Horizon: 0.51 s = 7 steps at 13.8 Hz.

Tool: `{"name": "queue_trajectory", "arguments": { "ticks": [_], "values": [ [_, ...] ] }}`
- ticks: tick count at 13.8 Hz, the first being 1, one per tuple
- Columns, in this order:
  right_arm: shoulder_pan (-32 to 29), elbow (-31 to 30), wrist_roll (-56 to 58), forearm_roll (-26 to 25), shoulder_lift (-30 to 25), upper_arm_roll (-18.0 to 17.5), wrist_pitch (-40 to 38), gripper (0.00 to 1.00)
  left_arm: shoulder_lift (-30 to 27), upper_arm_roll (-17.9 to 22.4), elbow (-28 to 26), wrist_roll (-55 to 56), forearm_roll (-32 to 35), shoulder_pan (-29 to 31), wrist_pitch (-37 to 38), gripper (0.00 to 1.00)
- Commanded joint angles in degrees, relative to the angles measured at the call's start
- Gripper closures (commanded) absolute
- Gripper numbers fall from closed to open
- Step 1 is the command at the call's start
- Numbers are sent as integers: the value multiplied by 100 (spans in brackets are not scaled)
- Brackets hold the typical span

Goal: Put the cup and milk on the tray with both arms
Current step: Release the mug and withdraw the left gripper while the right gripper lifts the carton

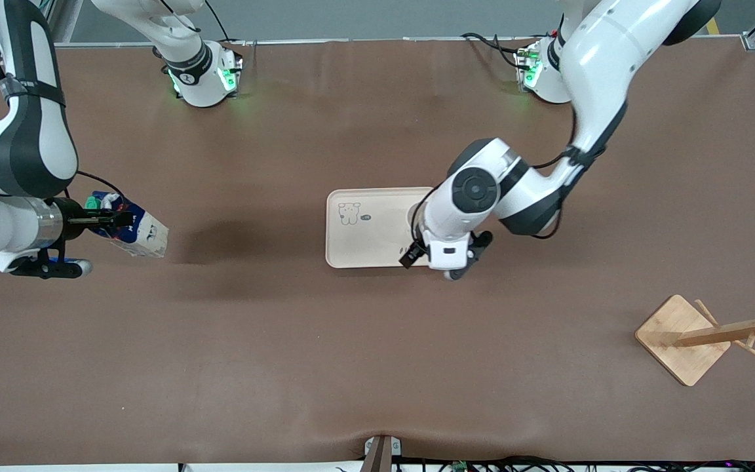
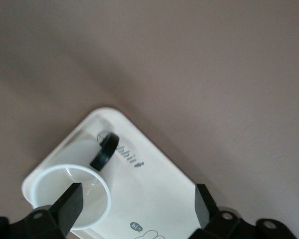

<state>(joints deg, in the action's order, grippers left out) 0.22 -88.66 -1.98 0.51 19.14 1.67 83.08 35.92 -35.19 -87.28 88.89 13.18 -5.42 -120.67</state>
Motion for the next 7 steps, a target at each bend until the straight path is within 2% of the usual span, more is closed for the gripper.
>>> {"name": "queue_trajectory", "arguments": {
  "ticks": [1, 5, 7],
  "values": [
    [-66, 200, -30, -78, 73, -44, -125, 100, -550, -22, 290, -642, 45, 470, 780, 0],
    [48, 437, -83, 115, 73, -61, -134, 100, -1296, -40, 387, -1960, 18, 1191, 1589, 0],
    [293, 437, -144, 465, 73, -61, -160, 100, -1613, -40, 387, -2672, 9, 1551, 1888, 0]
  ]
}}
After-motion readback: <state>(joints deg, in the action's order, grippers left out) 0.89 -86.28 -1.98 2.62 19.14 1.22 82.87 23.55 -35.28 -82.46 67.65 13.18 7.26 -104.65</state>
